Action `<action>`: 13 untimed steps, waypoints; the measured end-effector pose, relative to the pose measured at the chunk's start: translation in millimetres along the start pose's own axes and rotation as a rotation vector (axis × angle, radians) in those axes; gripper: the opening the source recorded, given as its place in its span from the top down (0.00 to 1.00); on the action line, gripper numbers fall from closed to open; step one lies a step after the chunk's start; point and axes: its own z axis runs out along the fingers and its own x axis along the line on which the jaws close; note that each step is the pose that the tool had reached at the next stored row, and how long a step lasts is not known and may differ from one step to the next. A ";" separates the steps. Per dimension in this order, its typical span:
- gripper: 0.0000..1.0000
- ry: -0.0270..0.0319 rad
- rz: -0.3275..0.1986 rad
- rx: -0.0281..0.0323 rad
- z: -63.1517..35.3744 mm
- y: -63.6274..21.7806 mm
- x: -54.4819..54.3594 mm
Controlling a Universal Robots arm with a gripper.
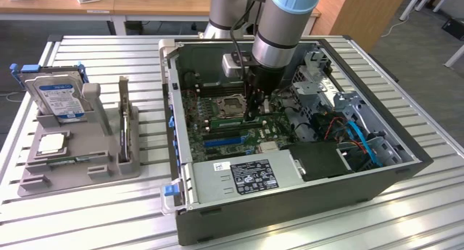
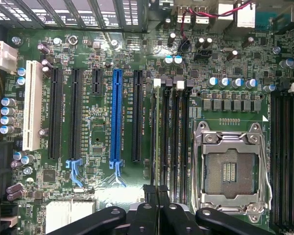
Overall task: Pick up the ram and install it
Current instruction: 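Insert the ram into the slot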
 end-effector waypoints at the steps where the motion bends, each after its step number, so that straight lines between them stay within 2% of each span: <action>1: 0.88 0.0003 0.000 -0.0001 0.0 0.0 0.0; 13: 0.88 0.0003 0.000 -0.0001 3.4 0.0 0.1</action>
